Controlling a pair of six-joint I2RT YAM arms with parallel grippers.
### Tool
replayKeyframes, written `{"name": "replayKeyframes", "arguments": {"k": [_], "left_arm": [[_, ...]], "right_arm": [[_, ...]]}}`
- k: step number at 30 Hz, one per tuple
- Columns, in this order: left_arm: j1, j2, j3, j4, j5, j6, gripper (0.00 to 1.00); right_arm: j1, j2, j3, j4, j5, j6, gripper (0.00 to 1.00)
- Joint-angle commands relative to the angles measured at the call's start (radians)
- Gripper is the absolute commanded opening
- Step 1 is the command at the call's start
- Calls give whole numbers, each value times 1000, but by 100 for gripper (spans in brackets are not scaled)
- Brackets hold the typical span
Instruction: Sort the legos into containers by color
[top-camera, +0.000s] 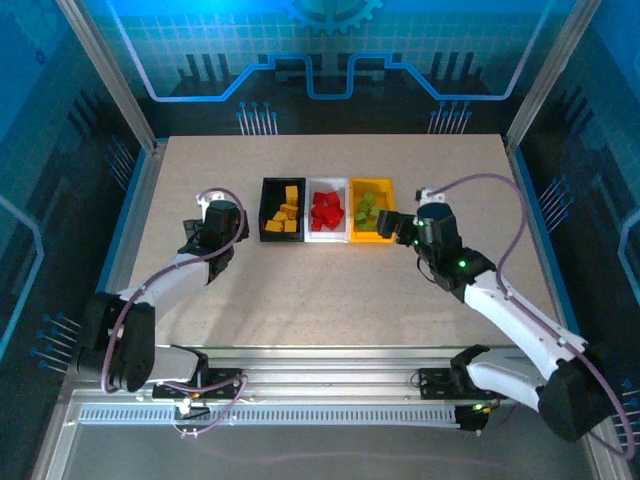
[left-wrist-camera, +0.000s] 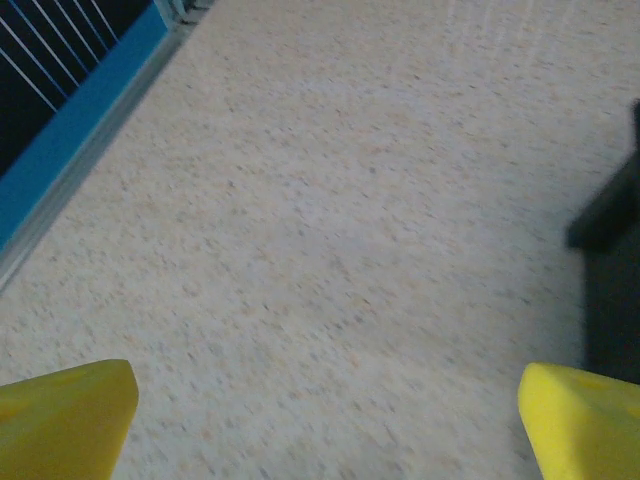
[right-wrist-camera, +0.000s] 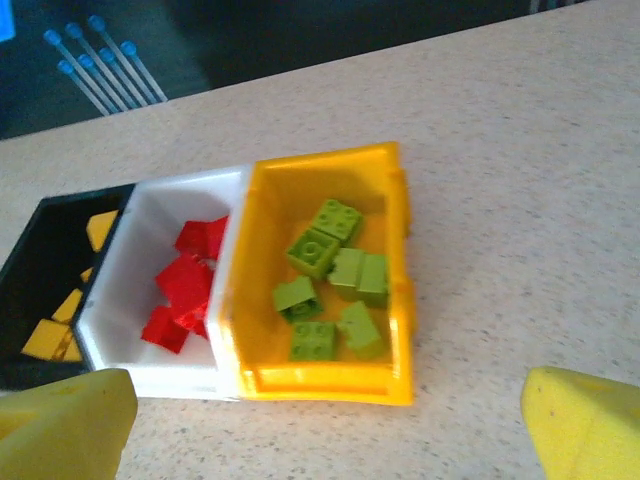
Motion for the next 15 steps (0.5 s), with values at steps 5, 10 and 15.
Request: {"name": "replayKeyframes", "arguments": {"k": [5, 10, 15], "left_arm": [[96, 63, -198, 524, 150, 140, 99], [104, 162, -256, 728, 274, 178, 99], [178, 187, -284, 776, 466, 141, 99]], "right_arm": [[-132, -155, -116, 32, 58, 15, 100], [-178, -177, -184, 159, 2, -227, 100], [-237, -79, -229, 275, 91, -371, 100]]}}
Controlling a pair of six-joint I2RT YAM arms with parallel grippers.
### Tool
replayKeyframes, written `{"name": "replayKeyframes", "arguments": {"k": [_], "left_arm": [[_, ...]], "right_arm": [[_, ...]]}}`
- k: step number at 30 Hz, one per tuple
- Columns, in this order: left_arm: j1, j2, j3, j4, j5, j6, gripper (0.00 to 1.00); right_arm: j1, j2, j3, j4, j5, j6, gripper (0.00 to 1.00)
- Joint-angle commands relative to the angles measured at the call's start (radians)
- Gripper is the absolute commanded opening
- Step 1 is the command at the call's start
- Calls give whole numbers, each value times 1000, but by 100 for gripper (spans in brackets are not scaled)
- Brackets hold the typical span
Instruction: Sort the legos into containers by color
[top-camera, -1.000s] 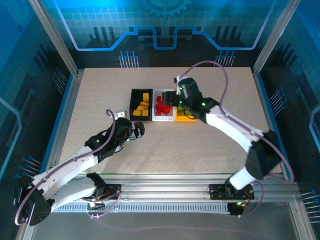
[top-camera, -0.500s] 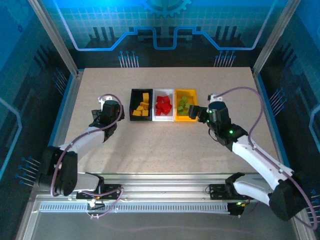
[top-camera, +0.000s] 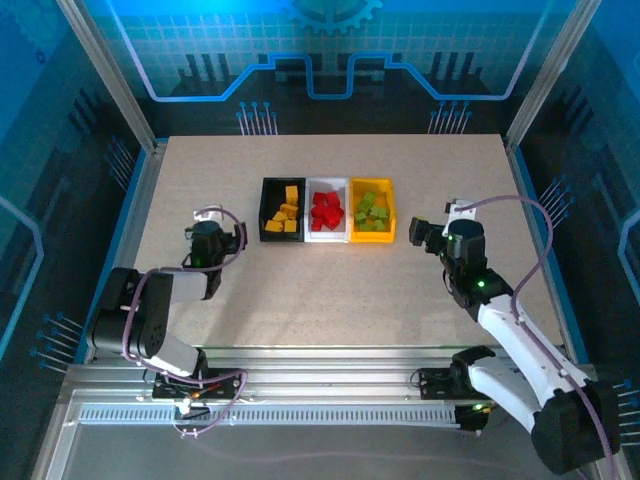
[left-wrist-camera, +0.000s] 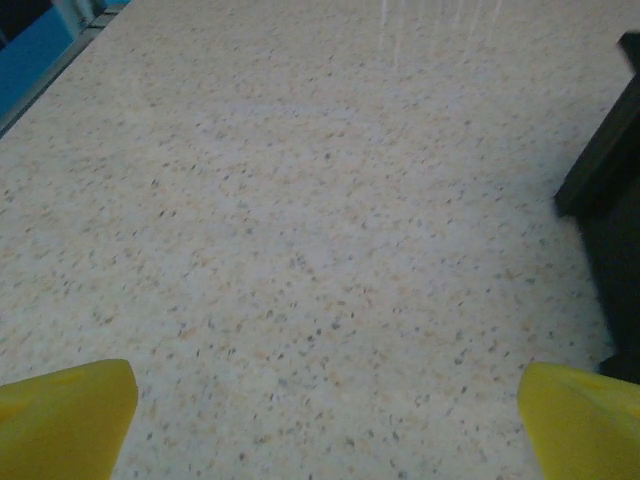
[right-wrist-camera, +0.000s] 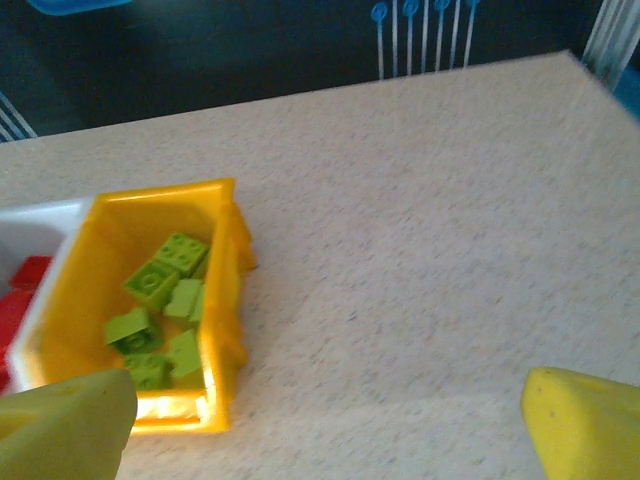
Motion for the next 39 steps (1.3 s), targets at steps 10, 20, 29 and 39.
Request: {"name": "replayKeyframes", "arguments": {"k": [10, 20, 29, 39], "left_arm": [[28, 32, -58, 214, 67, -10, 99], [28, 31, -55, 208, 77, -7, 99], [28, 31, -55, 206, 79, -7, 99], [28, 32, -54, 206, 79, -5, 99]], "right_arm": [[-161, 380, -137, 588, -98, -252, 100], [-171, 584, -131, 740, -215, -289, 100], [-170, 585, -135, 754, -211, -290, 100], [-169, 585, -134, 755, -212, -291, 100]]}}
